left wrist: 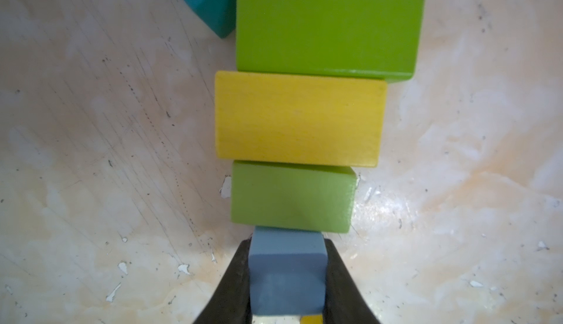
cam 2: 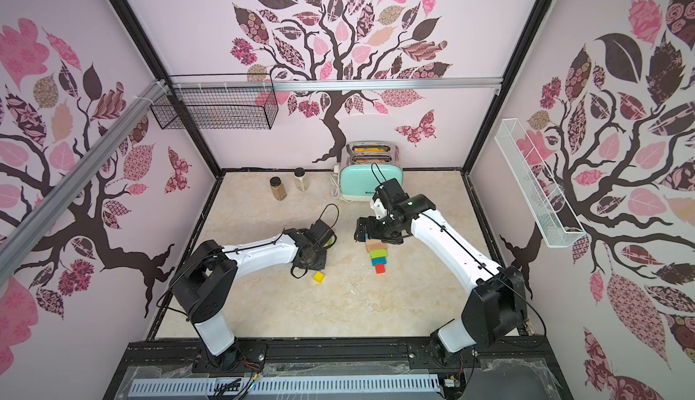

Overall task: Assemble a carrot with building blocks
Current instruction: Assemble the building block at the center of the board.

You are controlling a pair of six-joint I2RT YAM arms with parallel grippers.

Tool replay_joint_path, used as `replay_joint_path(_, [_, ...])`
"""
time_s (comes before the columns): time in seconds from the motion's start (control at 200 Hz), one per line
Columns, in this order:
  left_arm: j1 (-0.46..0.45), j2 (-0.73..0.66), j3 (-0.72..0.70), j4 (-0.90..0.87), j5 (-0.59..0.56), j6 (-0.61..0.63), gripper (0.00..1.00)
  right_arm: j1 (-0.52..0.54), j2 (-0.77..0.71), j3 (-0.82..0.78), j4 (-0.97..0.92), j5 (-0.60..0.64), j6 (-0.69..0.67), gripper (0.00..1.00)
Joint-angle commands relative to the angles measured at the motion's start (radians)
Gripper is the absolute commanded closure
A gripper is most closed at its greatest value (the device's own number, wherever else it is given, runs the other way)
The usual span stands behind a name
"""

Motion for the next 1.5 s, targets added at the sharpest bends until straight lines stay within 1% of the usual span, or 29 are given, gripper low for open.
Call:
replay_joint_path(0.0, [0.007,0.029,0.005,0.019,-0.016,0.017,0.80,0.004,0.012,-0.004,0.013,-0.005,0.000,0.01])
replay_joint_path(0.225, [0.007,0.053,0.031,0.013,-0.016,0.012,0.77,0.005,0.014,-0.006,0.014,-0.007,0.000,0.01])
replay_joint_path(0.345, [0.007,0.044,0.028,0.011,-0.015,0.004,0.69,0.004,0.014,-0.012,0.017,-0.010,0.000,0.01])
replay_joint_path(0.49, [0.007,0.023,0.025,0.006,-0.015,-0.001,0.55,0.003,0.015,-0.009,0.018,-0.012,-0.002,0.01])
replay_joint_path(0.56, [0.007,0.012,0.025,0.001,-0.013,-0.003,0.50,0.003,0.015,-0.006,0.018,-0.015,0.000,0.01])
replay_joint_path(0.785, [0.006,-0.043,0.031,-0.021,-0.007,-0.012,0.40,0.003,0.015,0.000,0.015,-0.018,-0.001,0.01])
replay_joint_path(0.94, [0.006,-0.139,0.019,-0.070,-0.016,-0.029,0.31,0.003,0.014,0.008,0.005,-0.015,0.000,0.01])
replay_joint_path(1.05, [0.004,-0.192,-0.004,-0.092,0.035,-0.030,0.30,0.004,0.014,0.005,0.007,-0.018,0.000,0.01])
replay_joint_path(1.13, [-0.018,-0.201,-0.017,-0.106,0.064,-0.035,0.31,0.004,0.017,0.002,0.007,-0.020,0.002,0.01])
replay_joint_path(1.325, [-0.096,-0.164,-0.051,-0.102,0.072,-0.063,0.31,0.005,0.017,-0.001,0.008,-0.017,0.004,0.01])
replay_joint_path(1.495, [-0.108,-0.138,-0.076,-0.071,0.073,-0.078,0.31,0.005,0.015,-0.005,0.007,-0.015,0.001,0.01])
